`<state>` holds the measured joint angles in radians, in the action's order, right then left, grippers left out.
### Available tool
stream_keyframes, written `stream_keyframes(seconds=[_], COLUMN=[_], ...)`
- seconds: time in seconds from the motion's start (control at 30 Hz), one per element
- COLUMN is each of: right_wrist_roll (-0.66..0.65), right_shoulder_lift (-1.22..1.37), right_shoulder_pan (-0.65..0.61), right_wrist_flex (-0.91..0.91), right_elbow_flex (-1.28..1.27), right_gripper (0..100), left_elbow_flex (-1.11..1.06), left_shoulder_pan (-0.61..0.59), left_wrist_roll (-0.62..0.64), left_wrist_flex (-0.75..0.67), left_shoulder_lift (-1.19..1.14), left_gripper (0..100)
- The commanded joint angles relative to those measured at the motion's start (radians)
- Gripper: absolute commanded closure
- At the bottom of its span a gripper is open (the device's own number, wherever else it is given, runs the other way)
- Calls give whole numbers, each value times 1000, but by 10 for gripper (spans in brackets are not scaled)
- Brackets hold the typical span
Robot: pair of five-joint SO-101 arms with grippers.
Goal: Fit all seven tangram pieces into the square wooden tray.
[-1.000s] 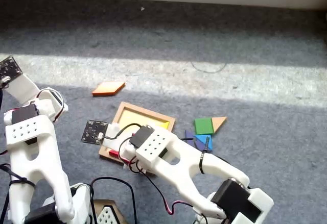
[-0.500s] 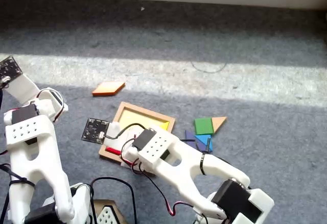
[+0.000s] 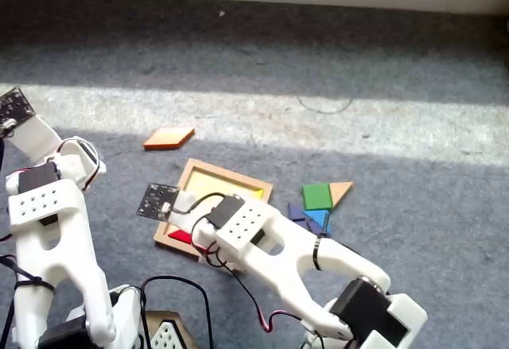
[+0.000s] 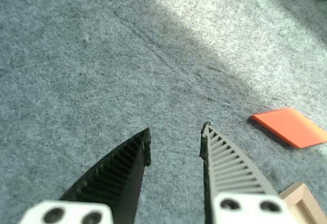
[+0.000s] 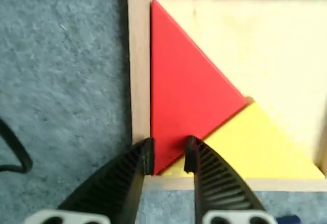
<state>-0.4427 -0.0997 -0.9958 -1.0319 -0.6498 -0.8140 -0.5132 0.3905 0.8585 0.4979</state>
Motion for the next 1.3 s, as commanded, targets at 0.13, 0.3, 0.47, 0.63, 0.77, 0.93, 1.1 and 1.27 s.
stream_keyframes(seconds=[0.13,0.3,0.47,0.63,0.77,0.93,1.1,1.27], right_wrist_roll=[15,127,173,173,175,175,175,224], right_shoulder_lift=[-124,-321,-509,-634,-685,-714,-704,-702], right_shoulder_pan=[91,101,209,383,484,556,654,696], right_wrist_flex=[-203,-277,-289,-249,-151,-31,70,131], right_elbow_flex=[180,196,79,-65,-189,-321,-363,-364], right_gripper=[890,890,890,890,887,885,885,885], left_elbow_flex=[36,38,36,-36,-140,-269,-386,-476], left_shoulder_pan=[59,67,122,133,133,137,137,139], left_wrist_roll=[0,0,-106,-203,-269,-299,-304,-304], left_wrist_flex=[-12,38,178,212,212,212,149,41], left_shoulder_lift=[45,205,453,607,631,638,639,639], left_gripper=[818,818,817,817,817,742,705,705])
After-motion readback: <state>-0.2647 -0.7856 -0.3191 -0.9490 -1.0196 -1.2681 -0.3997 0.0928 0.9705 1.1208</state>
